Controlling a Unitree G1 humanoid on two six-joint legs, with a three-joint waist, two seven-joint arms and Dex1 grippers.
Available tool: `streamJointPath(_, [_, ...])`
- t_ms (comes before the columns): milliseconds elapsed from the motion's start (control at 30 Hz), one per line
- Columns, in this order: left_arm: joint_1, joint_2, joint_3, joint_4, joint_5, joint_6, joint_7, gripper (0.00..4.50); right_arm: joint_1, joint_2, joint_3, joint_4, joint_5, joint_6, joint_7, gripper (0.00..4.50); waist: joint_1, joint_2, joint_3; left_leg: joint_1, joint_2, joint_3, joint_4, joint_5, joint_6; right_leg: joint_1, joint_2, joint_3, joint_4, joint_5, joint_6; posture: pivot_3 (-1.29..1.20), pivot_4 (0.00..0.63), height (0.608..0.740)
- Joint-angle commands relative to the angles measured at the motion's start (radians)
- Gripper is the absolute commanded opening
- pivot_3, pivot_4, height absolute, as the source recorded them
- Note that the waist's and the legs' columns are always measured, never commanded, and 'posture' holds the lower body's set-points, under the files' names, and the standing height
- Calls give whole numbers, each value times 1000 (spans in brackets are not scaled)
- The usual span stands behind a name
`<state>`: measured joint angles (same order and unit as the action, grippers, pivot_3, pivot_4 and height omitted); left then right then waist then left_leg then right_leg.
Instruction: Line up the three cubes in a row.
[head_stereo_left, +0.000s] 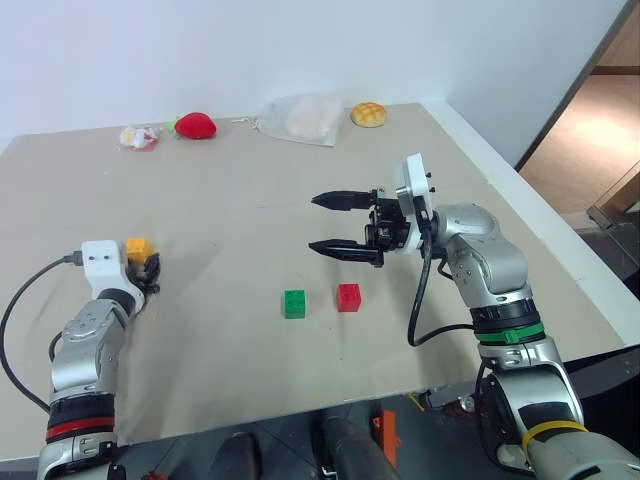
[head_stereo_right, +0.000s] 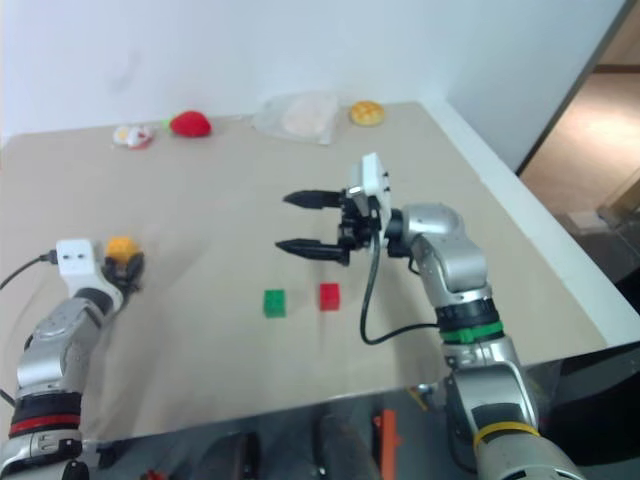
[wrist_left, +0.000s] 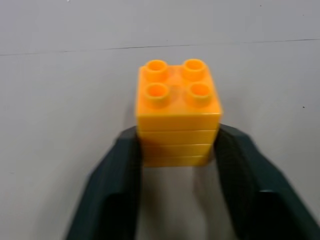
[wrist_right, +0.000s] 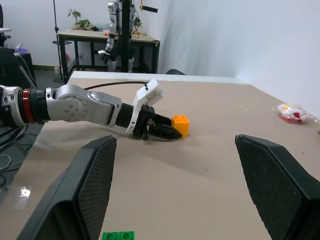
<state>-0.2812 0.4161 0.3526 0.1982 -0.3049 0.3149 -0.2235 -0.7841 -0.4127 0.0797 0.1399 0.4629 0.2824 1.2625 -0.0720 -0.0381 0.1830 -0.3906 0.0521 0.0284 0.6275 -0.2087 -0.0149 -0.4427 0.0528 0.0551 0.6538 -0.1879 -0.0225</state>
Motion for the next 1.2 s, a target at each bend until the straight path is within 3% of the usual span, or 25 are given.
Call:
streamJointPath(33, [-30, 24, 22, 11, 0, -5, 1, 1285, -9, -4, -10, -8, 1, -15, -1, 3933, 0, 0, 0, 0, 0, 0, 0, 0, 0, 0, 0, 0, 0, 0, 0, 0, 150, 740])
streamJointPath(233, [-65, 49, -4, 10, -15, -33, -83, 1285, -11, -7, -11, -4, 0, -15, 3, 3933, 0, 0, 0, 0, 0, 0, 0, 0, 0, 0, 0, 0, 0, 0, 0, 0, 150, 740])
streamJointPath(467, [19, 183, -186, -176, -48, -159, -555, 1285, 8, -57, -27, -48, 35, 38, 39, 3933, -1, 0, 0, -1, -2, 1, 0, 0, 0, 0, 0, 1, 0, 0, 0, 0, 150, 740])
streamJointPath(633, [88, 293, -286, -163, -48, -264, -861, 1285, 75, -140, -66, -129, 83, 98, 58, 3933, -1, 0, 0, 0, -1, 2, -2, -1, -2, -1, -2, 2, -1, -3, -2, 0, 150, 740])
streamJointPath(900, [32, 268, -371, -148, -77, -254, -1024, 1285, 142, -189, -95, -195, 97, 122, 9, 3933, 0, 0, 0, 0, -1, 0, -1, -1, -2, -1, 0, -1, -1, -3, -1, 0, 150, 740])
streamJointPath(1200, [-48, 251, -403, -21, -34, -291, -1101, 1285, 150, -195, -93, -219, 101, 132, -22, 3933, -2, 0, 0, 0, 0, 0, -2, -1, -2, -1, 4, 0, -1, -3, -1, 0, 150, 740])
